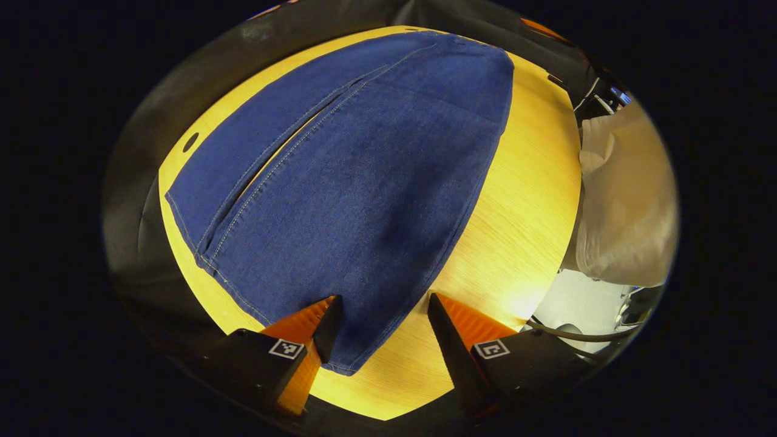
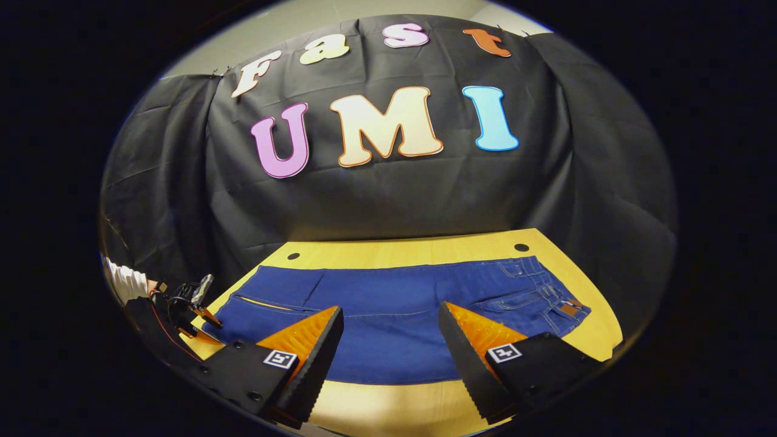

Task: Grasp the waist and the cuffs of the jeans and fold them to make the two legs overlap; first hold the waist and fold one-third of the jeans toward the cuffs, then hold the cuffs and fold the remaining one-third in the same direction to finish folding.

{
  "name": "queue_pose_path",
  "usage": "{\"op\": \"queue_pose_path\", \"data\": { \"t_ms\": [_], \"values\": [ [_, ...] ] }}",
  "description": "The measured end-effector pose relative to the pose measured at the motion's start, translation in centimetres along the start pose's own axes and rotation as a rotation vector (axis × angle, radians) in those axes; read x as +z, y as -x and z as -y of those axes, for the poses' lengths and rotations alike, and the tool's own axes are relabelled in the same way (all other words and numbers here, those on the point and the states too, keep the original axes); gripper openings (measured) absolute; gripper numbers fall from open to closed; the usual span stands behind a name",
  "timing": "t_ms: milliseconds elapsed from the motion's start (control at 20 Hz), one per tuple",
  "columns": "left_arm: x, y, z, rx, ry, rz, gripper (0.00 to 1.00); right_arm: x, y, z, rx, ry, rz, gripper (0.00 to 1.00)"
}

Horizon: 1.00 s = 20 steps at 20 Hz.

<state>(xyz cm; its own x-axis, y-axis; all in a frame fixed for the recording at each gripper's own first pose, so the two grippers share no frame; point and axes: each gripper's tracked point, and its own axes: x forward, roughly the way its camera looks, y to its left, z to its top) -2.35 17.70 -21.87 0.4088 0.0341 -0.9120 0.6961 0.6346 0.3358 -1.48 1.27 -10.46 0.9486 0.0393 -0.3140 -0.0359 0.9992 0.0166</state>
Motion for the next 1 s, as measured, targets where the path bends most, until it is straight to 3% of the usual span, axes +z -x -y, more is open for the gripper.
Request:
{"op": "queue_pose_path", "data": {
  "t_ms": [100,150,200,300,350,450,650,700,800,1000],
  "values": [
    [0.4,0.0,-0.1,0.005,-0.002,0.012,0.78,-0.4,-0.3,-0.6,0.014,-0.012,-0.009,0.98],
    [0.4,0.1,-0.1,0.012,-0.001,0.019,0.67,-0.6,-0.5,-0.8,0.02,-0.015,-0.011,0.93],
    [0.6,0.0,0.2,0.018,0.0,0.026,0.57,-0.5,-0.6,-0.9,0.025,-0.018,-0.01,0.98],
    [0.7,0.0,0.2,0.035,-0.006,0.043,0.35,-0.5,-0.8,-1.2,0.036,-0.022,-0.01,0.97],
    [1.0,-0.2,-0.3,0.066,-0.017,0.049,0.29,-0.5,-0.9,-1.2,0.043,-0.026,-0.01,0.97],
    [0.9,-0.2,-0.3,0.078,0.01,0.06,0.0,-0.7,-1.1,-1.5,0.066,-0.042,-0.017,0.98],
    [0.8,-0.3,0.0,0.072,0.082,0.039,0.0,-0.8,-2.0,-3.3,0.147,-0.107,-0.029,0.98],
    [0.8,-0.2,0.0,0.078,0.08,0.03,0.0,-0.9,-2.4,-3.7,0.167,-0.123,-0.036,0.93],
    [0.7,-0.3,-0.4,0.096,0.073,0.023,0.0,-1.4,-3.3,-3.8,0.196,-0.139,-0.061,0.98],
    [0.6,-0.6,-0.4,0.096,0.13,-0.015,0.0,-2.4,-4.7,-1.0,0.198,-0.089,-0.118,0.98]
  ]
}}
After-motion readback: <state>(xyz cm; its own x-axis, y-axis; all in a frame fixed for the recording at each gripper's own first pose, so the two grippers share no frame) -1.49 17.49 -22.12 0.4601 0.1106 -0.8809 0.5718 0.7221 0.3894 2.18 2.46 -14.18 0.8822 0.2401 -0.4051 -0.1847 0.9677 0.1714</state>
